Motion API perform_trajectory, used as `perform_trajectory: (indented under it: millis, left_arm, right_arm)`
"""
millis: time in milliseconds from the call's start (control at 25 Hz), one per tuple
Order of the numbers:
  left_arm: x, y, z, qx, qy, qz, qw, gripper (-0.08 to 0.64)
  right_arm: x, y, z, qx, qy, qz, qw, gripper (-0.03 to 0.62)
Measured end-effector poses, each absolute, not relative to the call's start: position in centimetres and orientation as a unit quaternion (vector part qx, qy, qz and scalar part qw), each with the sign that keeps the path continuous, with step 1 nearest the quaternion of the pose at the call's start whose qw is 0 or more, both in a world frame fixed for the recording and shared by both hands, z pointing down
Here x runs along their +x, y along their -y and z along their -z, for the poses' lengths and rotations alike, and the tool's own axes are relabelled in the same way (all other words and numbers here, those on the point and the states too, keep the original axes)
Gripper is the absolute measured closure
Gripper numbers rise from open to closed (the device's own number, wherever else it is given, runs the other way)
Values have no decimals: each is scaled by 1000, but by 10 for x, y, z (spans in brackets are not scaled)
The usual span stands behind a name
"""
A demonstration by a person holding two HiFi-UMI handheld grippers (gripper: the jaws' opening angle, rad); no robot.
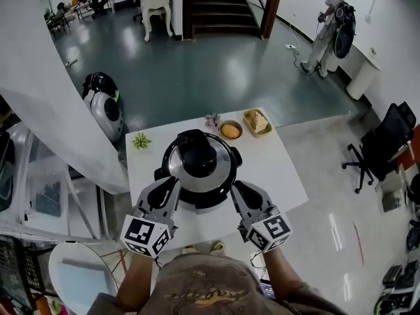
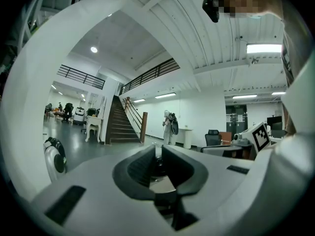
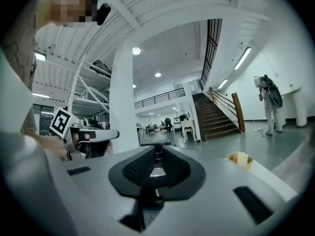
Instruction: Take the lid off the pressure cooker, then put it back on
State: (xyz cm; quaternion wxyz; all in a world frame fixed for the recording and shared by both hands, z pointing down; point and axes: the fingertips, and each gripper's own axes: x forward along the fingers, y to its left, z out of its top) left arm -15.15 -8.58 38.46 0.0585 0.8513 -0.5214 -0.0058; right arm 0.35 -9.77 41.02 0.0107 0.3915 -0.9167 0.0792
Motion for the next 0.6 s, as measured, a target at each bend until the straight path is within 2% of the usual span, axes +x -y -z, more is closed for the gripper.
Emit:
perform_trajectory:
  millis: [200,520,600]
  left_arm:
    - [-146,84,-382,855,515,18,66,463]
    - [-136,86,-380,869,492,10,56,276]
    - [-133,87,-382,871,488,2,52,241]
  right_arm:
    - [-2,100,-407,342,936,-88,10,458]
    - [-16,103,-406,272,958,-86,19,289]
    - [-20,105,-407,255,963,-82,28,222]
